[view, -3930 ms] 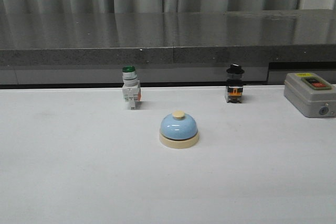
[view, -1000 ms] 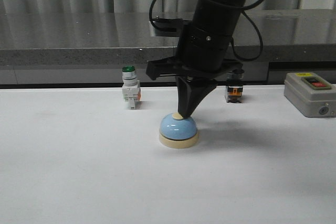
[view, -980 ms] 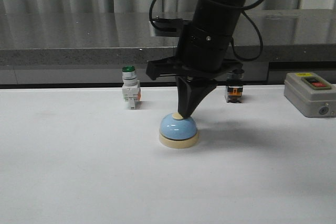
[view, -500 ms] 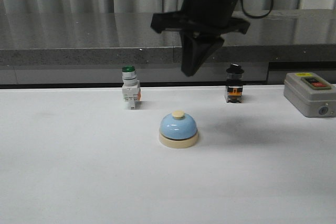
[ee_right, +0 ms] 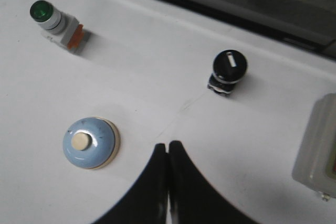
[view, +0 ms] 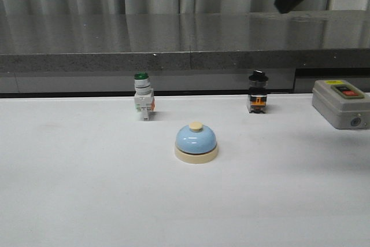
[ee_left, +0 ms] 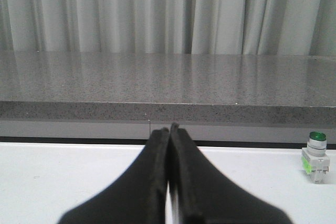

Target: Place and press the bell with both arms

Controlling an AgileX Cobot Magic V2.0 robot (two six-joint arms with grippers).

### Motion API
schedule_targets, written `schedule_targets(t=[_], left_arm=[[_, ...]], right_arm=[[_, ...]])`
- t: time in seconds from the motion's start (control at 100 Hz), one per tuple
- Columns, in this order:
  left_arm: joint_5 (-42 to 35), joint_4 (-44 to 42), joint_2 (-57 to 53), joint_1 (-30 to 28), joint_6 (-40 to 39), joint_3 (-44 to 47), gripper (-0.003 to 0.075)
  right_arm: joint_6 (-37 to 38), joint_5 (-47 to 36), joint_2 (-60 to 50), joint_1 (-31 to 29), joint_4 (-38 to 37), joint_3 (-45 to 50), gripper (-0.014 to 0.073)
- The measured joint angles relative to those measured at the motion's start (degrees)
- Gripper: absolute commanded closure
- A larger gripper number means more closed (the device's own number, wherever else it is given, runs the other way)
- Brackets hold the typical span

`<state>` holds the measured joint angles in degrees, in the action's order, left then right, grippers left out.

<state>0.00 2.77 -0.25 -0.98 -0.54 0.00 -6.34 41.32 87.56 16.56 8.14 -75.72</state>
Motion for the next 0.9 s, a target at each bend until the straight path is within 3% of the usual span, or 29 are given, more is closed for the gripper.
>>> schedule_targets(t=[0.5, 0.9], left_arm=[[0.0, 0.0, 0.0, 0.0, 0.0, 0.0, 0.0741], [0.0, 0.0, 0.0, 0.0, 0.0, 0.0, 0.0741]], right_arm=[[0.2, -20.6, -33.6, -6.7, 0.0, 34.4, 0.0654], [0.2, -21.9, -40.9, -6.9, 0.0, 38.5, 0.0654]])
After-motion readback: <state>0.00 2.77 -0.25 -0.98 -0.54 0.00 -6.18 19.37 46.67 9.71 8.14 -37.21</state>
